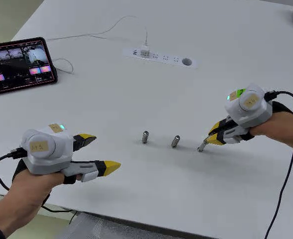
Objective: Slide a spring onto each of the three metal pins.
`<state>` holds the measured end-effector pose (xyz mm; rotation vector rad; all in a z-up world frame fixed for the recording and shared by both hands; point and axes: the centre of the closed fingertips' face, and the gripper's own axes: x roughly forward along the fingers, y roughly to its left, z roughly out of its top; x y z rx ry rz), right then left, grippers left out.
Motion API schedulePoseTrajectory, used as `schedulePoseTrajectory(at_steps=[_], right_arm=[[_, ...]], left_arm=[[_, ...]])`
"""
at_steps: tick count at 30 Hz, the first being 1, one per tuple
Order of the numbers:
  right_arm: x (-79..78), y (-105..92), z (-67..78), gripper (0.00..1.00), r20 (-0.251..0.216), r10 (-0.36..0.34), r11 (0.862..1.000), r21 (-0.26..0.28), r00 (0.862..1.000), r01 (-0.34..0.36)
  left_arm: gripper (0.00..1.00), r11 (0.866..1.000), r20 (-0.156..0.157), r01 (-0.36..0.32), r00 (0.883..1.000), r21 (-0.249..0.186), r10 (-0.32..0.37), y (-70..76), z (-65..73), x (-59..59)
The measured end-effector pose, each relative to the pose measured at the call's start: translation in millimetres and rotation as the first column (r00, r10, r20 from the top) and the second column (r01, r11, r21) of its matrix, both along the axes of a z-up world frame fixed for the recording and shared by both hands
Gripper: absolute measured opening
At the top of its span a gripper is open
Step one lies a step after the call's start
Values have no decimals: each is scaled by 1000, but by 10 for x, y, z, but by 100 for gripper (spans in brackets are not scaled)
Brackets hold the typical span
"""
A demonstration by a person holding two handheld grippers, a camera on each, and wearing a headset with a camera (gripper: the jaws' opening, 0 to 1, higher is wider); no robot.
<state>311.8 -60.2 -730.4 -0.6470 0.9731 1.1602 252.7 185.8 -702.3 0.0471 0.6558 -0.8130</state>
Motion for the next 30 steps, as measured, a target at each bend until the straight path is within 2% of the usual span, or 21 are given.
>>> schedulePoseTrajectory(at_steps=[14,30], right_arm=[[-6,48,-141,13,-5,25,999,-27,1000,-25],[-16,46,-367,13,-15,40,998,-57,999,-41]], left_arm=[[64,1000,-1,-1,1000,-1,1,14,-11,5],[63,1000,-7,-15,1000,1,15,66,-38,2]])
